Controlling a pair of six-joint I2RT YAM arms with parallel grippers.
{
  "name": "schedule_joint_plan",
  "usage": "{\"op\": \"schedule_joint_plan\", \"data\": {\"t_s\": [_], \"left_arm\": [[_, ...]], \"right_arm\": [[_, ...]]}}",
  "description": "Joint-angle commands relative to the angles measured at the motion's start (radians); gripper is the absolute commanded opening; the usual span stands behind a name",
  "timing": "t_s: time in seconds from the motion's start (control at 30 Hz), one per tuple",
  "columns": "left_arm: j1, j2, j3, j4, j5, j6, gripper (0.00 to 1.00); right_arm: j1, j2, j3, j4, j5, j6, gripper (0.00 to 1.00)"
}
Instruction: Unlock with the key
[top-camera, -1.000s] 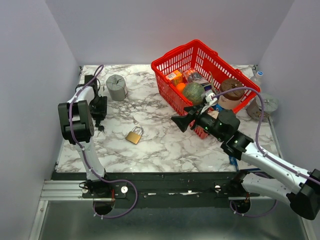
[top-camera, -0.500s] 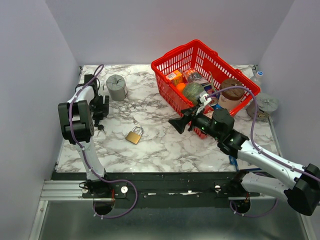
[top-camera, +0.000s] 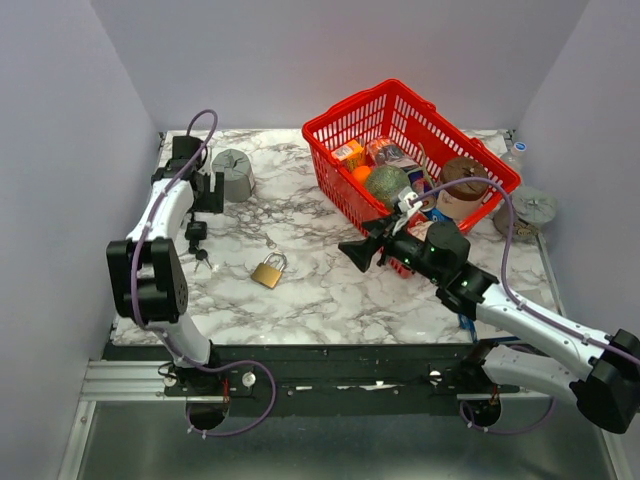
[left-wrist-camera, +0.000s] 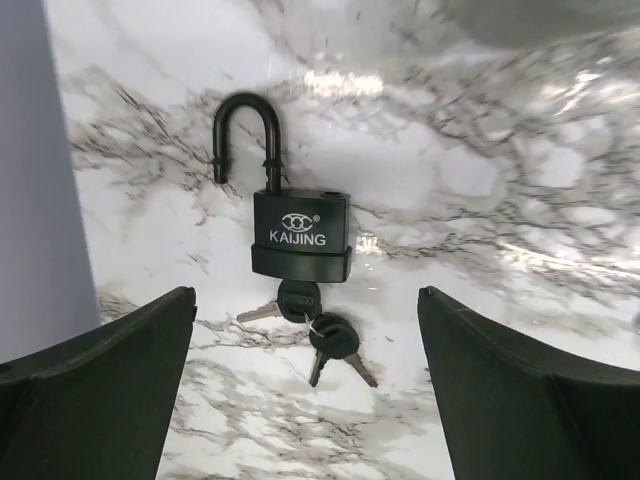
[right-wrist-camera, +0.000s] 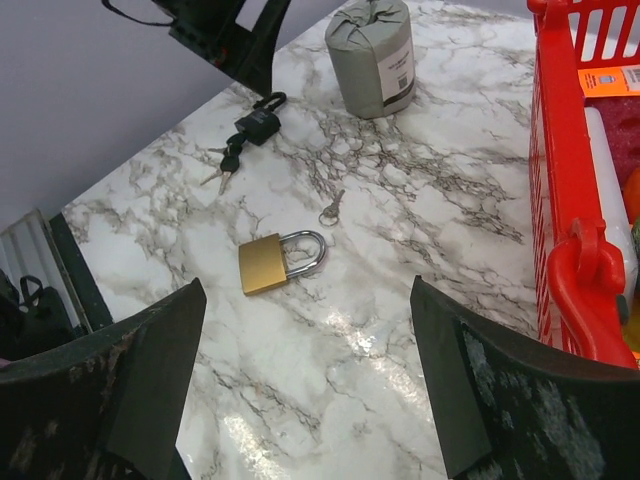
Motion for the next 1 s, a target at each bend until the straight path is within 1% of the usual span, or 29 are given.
{"op": "schedule_joint_plan", "data": {"t_s": [0.0,0.03,0.07,0.1,0.13,0.17,0.2,0.23,0.27,0.33,0.37,0.43,0.47,0.57,0.6,0.63,0.67,0.7,0.73,0.83,0.9,0.97], "left_arm": [[-0.061,-0.232,-0.118,0.148,-0.076,-0.029,0.99],[-0.066,-0.312,-0.141,0.167,-0.055,-0.062,0.99],[-0.069,-0.355,-0.163,0.182,-0.041,-0.084,0.99],[-0.069,-0.398,-0.221,0.227,-0.022,-0.102,0.99],[-0.069,-0.489,-0.259,0.256,0.019,-0.115,0.99],[-0.069,-0.534,-0.301,0.291,0.048,-0.139,0.99],[-0.069,-0.577,-0.386,0.363,0.077,-0.153,0.99],[-0.069,-0.641,-0.419,0.391,0.106,-0.167,0.99],[-0.069,-0.663,-0.442,0.414,0.177,-0.181,0.99],[-0.069,-0.693,-0.471,0.454,0.214,-0.222,0.99],[-0.069,-0.693,-0.47,0.457,0.216,-0.236,0.99],[-0.069,-0.679,-0.45,0.447,0.203,-0.263,0.99],[-0.069,-0.674,-0.444,0.44,0.199,-0.267,0.99],[-0.068,-0.677,-0.441,0.436,0.2,-0.263,0.99],[-0.069,-0.68,-0.447,0.443,0.2,-0.265,0.99],[-0.069,-0.688,-0.45,0.451,0.209,-0.263,0.99],[-0.069,-0.693,-0.455,0.456,0.216,-0.262,0.99],[-0.069,-0.697,-0.458,0.469,0.22,-0.257,0.99],[-0.069,-0.705,-0.459,0.474,0.219,-0.257,0.99],[-0.069,-0.728,-0.467,0.485,0.19,-0.257,0.99],[-0.068,-0.739,-0.464,0.48,0.193,-0.259,0.99],[-0.069,-0.759,-0.464,0.482,0.209,-0.262,0.99]], "right_arm": [[-0.01,-0.032,-0.029,0.022,-0.011,-0.068,0.9],[-0.01,-0.032,-0.029,0.028,-0.019,-0.071,0.88],[-0.009,-0.027,-0.026,0.026,-0.028,-0.075,0.87],[-0.007,-0.017,-0.019,0.026,-0.036,-0.077,0.86],[-0.002,-0.008,0.0,0.008,-0.033,-0.078,0.84],[0.011,0.002,0.017,-0.004,-0.025,-0.08,0.83],[0.024,0.011,0.036,-0.02,-0.009,-0.085,0.82],[0.039,0.037,0.075,-0.042,0.004,-0.091,0.82],[0.077,0.051,0.095,-0.055,0.017,-0.112,0.82],[0.132,0.089,0.149,-0.095,0.077,-0.144,0.82],[0.18,0.144,0.207,-0.116,0.091,-0.175,0.82],[0.209,0.21,0.279,-0.173,0.088,-0.184,0.82],[0.215,0.282,0.339,-0.185,0.073,-0.168,0.82],[0.214,0.397,0.447,-0.24,0.025,-0.128,0.81],[0.214,0.49,0.54,-0.271,-0.001,-0.126,0.81],[0.215,0.535,0.594,-0.34,-0.01,-0.126,0.8],[0.214,0.577,0.635,-0.363,-0.015,-0.123,0.8],[0.215,0.657,0.668,-0.382,-0.004,-0.124,0.79],[0.214,0.692,0.732,-0.417,0.005,-0.126,0.78],[0.212,0.8,0.8,-0.442,0.057,-0.124,0.76],[0.214,0.844,0.829,-0.442,0.082,-0.127,0.76],[0.212,0.926,0.887,-0.445,0.102,-0.121,0.75]]}}
